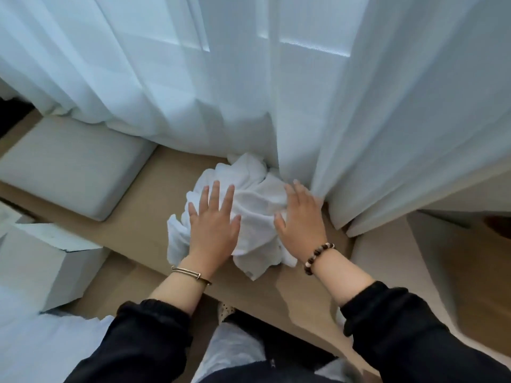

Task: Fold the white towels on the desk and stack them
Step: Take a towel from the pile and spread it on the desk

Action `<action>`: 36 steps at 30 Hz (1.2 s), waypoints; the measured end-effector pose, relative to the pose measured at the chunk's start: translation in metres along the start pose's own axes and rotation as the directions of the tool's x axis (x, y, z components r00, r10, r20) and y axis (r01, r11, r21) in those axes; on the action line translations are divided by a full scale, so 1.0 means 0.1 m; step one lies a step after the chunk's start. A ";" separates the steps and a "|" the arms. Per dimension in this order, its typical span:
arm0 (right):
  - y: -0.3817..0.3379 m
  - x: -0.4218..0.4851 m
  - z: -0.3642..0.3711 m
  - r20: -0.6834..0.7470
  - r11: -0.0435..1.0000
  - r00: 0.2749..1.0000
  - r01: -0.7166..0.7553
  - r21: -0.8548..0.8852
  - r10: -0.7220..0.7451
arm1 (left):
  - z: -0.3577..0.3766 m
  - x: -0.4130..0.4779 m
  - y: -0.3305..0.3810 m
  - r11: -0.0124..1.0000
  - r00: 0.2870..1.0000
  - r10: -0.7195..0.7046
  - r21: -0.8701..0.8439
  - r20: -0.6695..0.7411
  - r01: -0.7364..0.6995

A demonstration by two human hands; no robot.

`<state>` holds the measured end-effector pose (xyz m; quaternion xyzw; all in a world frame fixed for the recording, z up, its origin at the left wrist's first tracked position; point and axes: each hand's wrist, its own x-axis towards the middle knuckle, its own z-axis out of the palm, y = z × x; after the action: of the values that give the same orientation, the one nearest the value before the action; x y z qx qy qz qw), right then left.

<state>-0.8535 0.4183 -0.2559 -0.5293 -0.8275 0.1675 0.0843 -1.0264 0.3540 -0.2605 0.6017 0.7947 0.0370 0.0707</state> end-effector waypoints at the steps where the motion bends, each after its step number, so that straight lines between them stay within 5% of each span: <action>1: -0.13 0.09 0.11 0.015 1.000 1.000 -0.018 -0.005 0.018 | 0.04 0.10 -0.16 1.000 0.999 0.024 -0.001 0.028 -0.024; 7: -0.51 0.41 0.81 0.214 0.988 0.965 -0.155 -0.004 0.152 | 0.59 0.55 -1.01 1.000 0.955 0.016 -0.014 0.296 -0.012; 11: -0.52 0.54 1.25 0.397 0.960 0.888 -0.276 0.053 0.234 | 1.09 0.62 -1.23 0.976 0.805 -0.007 -0.170 0.593 0.134; 14: -0.46 0.66 1.54 0.491 0.938 0.823 -0.346 0.036 0.285 | 1.43 0.61 -1.31 0.985 0.745 0.008 -0.133 0.667 0.109; 21: -0.42 0.84 1.98 0.459 0.913 0.796 -0.398 -0.093 0.394 | 1.78 0.72 -1.53 0.974 0.829 0.212 -0.040 0.518 -0.224; 30: -0.25 0.99 1.50 0.071 0.890 0.914 -0.406 0.205 0.401 | 1.30 0.96 -1.35 0.841 0.961 0.169 -0.540 0.221 -0.024; 36: -0.18 1.09 0.91 0.076 0.882 0.967 -0.254 0.397 0.244 | 0.80 1.34 -0.98 0.792 0.910 0.338 -0.596 0.241 -0.136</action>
<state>-0.9446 0.4929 -0.3383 -0.6001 -0.7012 0.3502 0.1595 -1.1422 0.4536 -0.3623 0.6467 0.6404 0.1770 0.3746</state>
